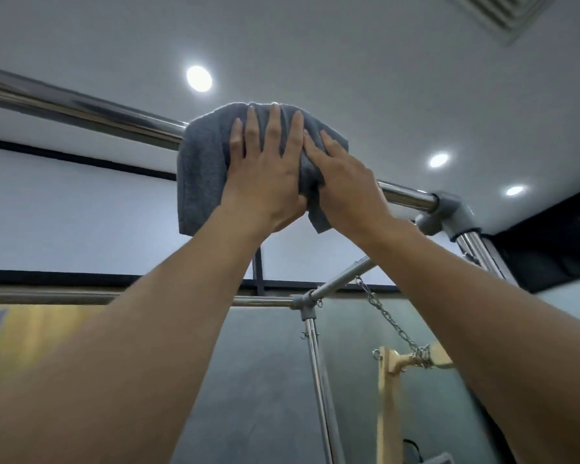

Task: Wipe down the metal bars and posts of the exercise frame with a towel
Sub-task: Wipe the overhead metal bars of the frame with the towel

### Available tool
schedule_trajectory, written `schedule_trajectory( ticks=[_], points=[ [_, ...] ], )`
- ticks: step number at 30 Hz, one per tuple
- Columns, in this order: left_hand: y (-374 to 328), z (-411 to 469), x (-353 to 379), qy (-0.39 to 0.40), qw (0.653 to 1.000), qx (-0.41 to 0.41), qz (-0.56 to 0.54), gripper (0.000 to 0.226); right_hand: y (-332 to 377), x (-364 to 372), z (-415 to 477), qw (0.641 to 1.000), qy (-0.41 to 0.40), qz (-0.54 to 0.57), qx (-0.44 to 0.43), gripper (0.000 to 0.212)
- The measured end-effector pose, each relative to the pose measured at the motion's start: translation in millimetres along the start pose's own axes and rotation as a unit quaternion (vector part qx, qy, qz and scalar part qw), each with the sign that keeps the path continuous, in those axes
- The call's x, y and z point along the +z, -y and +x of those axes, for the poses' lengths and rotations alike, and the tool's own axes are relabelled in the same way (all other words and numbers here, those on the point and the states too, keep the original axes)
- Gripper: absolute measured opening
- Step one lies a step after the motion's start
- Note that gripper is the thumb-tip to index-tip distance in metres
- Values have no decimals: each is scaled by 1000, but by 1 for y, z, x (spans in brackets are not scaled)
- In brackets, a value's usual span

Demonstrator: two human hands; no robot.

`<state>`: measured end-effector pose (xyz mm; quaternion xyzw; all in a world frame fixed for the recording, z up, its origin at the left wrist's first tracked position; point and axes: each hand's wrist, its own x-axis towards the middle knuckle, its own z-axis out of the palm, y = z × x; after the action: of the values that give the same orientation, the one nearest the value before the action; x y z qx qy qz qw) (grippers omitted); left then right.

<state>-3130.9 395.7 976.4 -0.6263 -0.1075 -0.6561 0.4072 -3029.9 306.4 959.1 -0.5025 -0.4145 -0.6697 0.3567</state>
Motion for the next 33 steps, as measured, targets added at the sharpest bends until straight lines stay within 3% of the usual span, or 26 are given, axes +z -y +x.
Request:
schedule_trajectory(
  ticks=[9, 17, 25, 33],
  points=[
    [-142, 42, 57, 51, 998, 24, -42, 88, -148, -17, -36, 998, 39, 18, 53, 70],
    [-206, 59, 88, 61, 998, -4, -14, 88, -223, -12, -50, 997, 40, 48, 35, 68],
    [-182, 51, 64, 97, 995, -13, 34, 96, -194, -3, -52, 997, 33, 51, 39, 76],
    [-71, 11, 3, 113, 989, -42, 84, 93, -63, 9, -32, 994, -23, 108, 19, 73]
  ],
)
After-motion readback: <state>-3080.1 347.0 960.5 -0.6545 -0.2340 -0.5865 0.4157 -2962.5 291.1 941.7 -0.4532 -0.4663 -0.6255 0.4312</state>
